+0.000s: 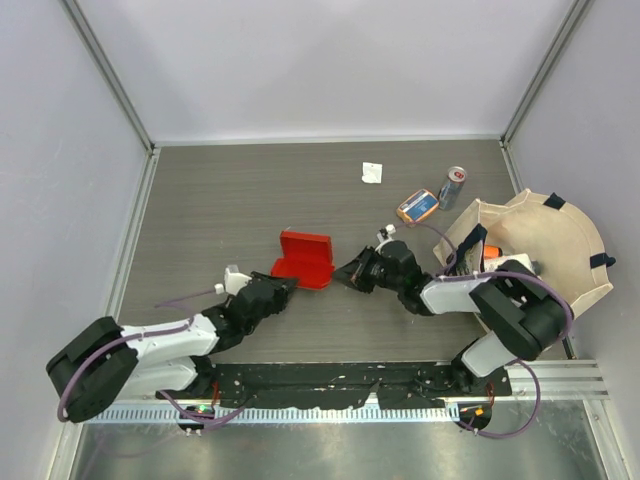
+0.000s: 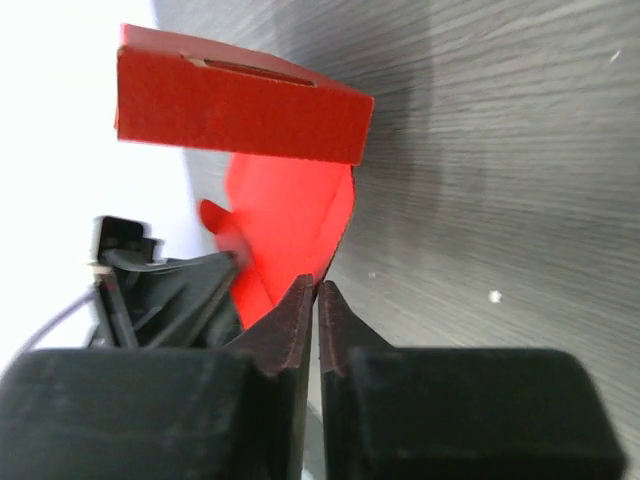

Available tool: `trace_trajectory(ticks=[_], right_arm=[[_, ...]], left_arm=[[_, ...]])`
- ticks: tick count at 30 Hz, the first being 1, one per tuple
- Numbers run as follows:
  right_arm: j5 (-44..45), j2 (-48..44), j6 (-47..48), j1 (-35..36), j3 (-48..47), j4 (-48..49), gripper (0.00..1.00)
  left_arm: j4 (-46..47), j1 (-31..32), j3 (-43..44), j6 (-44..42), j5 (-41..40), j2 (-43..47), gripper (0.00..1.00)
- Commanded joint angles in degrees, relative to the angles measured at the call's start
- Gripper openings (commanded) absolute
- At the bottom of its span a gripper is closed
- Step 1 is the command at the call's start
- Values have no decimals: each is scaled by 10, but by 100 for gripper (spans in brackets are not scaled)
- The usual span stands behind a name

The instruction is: Fold the paper box

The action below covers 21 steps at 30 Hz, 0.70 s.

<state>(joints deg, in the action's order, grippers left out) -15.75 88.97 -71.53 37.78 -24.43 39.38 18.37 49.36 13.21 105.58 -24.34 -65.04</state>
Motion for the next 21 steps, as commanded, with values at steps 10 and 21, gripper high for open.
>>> trace_trajectory(ticks=[10, 21], right_arm=[[271, -170, 481, 5, -189, -440, 58], [395, 130, 588, -53, -541, -593, 67]], left_arm=[[-342, -13, 65, -242, -107, 257, 0], [-654, -16, 368, -609, -20, 100, 0]])
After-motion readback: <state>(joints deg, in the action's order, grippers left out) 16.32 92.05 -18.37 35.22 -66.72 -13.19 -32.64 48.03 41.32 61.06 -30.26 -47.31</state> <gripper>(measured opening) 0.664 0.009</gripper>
